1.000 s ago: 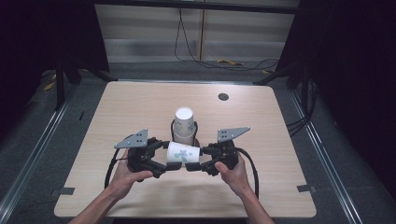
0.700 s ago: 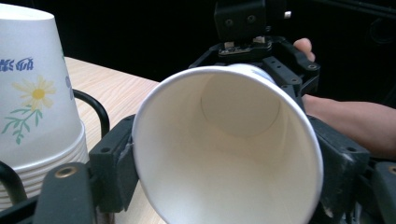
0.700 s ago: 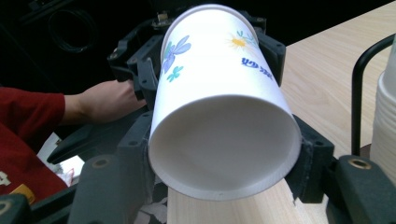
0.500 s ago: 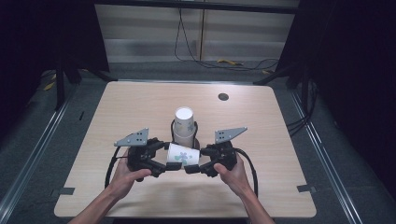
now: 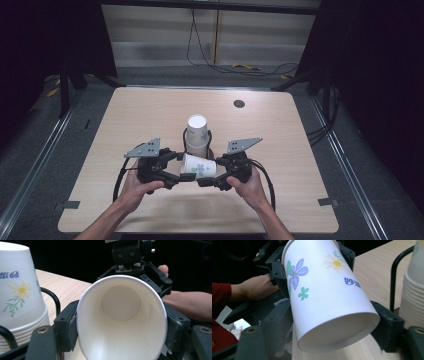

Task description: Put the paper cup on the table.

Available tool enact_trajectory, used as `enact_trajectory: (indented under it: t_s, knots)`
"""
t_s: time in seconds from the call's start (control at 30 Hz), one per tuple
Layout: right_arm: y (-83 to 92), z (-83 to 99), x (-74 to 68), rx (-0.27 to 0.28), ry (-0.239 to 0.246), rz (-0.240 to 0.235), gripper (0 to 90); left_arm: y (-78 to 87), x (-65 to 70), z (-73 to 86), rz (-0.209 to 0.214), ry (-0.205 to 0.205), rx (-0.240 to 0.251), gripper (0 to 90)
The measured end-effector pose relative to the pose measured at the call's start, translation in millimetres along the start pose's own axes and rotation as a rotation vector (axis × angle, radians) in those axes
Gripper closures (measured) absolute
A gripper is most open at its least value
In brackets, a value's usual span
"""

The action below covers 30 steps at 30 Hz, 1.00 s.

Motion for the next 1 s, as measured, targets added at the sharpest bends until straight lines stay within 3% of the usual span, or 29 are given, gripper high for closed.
enact_trajectory:
  t_s: [0.1, 0.3, 0.37, 0.43, 0.47, 0.5, 0.57, 0.77, 0.9, 1.0]
  knots:
    - [2.0, 0.0, 1.9, -0.004, 0.000, 0.027, 16.7, 1.8, -1.0, -2.2, -0.016, -0.008, -0.013, 28.2]
    - [8.9, -0.9, 6.2, 0.012, 0.002, 0.075, 13.9, 7.3, -3.9, -1.5, -0.055, -0.004, -0.038, 27.8]
    - [10.3, -1.4, 6.9, 0.014, 0.002, 0.085, 13.8, 9.6, -5.2, 0.1, -0.068, 0.010, -0.053, 27.8]
    - [11.7, -1.9, 8.3, 0.010, 0.008, 0.119, 13.9, 11.2, -6.6, 2.0, -0.050, 0.038, -0.050, 27.8]
    - [12.8, -2.0, 9.1, 0.012, 0.010, 0.138, 13.9, 11.2, -7.0, 3.3, -0.063, 0.040, -0.056, 27.9]
    - [13.9, -2.3, 9.7, 0.016, 0.015, 0.157, 14.0, 12.5, -8.1, 4.9, -0.085, 0.028, -0.076, 27.9]
    - [16.1, -2.3, 9.8, 0.016, 0.020, 0.179, 14.0, 14.1, -8.9, 7.0, -0.083, 0.039, -0.082, 27.8]
    - [24.5, -4.5, 9.6, 0.038, 0.033, 0.252, 14.5, 23.8, -11.1, 8.1, -0.141, 0.030, -0.123, 27.9]
    - [25.7, -3.9, 12.5, 0.035, 0.026, 0.282, 15.2, 31.7, -9.7, 9.2, -0.138, 0.048, -0.150, 28.1]
    - [27.2, -4.0, 14.9, 0.038, 0.023, 0.299, 15.4, 36.5, -9.0, 10.5, -0.153, 0.038, -0.175, 28.3]
Point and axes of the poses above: each handheld gripper's, and its own axes: y roughly backward along the jaws, z roughly out of its underside, x roughly to its right, the point moved 4 cm from there along -y, roughly forward along the jaws
